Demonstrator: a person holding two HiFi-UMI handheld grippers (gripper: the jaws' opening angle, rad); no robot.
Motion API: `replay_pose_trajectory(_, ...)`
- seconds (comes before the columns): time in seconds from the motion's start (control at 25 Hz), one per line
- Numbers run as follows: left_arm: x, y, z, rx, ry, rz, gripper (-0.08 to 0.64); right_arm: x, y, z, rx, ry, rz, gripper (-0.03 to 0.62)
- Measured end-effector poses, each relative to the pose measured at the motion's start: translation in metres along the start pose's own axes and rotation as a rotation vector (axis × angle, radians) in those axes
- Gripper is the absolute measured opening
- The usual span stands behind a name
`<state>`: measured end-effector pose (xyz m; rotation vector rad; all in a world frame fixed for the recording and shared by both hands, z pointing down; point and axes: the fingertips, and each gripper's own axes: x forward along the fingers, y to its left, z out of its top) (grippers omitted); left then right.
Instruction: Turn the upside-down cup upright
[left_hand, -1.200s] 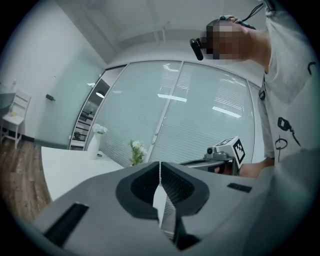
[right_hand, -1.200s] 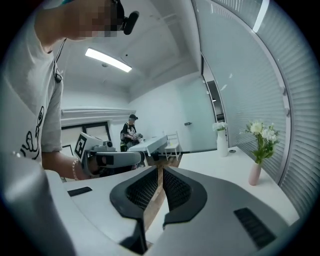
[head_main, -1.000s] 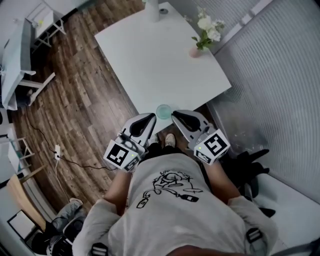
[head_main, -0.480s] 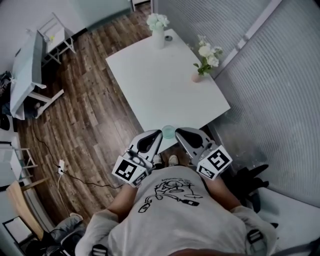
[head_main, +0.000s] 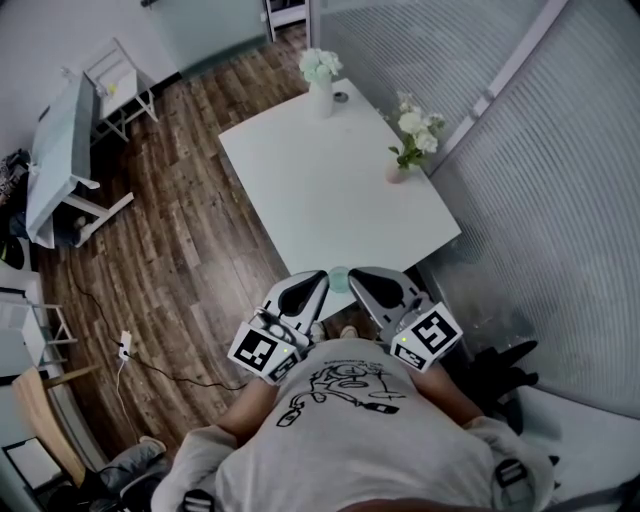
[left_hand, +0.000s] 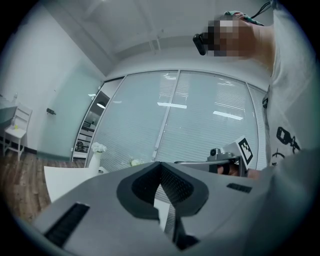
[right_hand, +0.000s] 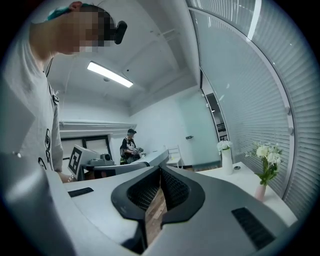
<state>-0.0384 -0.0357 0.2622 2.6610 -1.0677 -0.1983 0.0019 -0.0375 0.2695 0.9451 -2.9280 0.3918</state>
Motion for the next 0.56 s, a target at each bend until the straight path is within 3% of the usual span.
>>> replay_pose_trajectory(0.56, -0.0008, -0.0007, 0.0099, -0.003, -0.019, -0.001, 0.003, 0.0028, 0.0014, 0.0064, -0.016, 0.001, -0.012, 0.038)
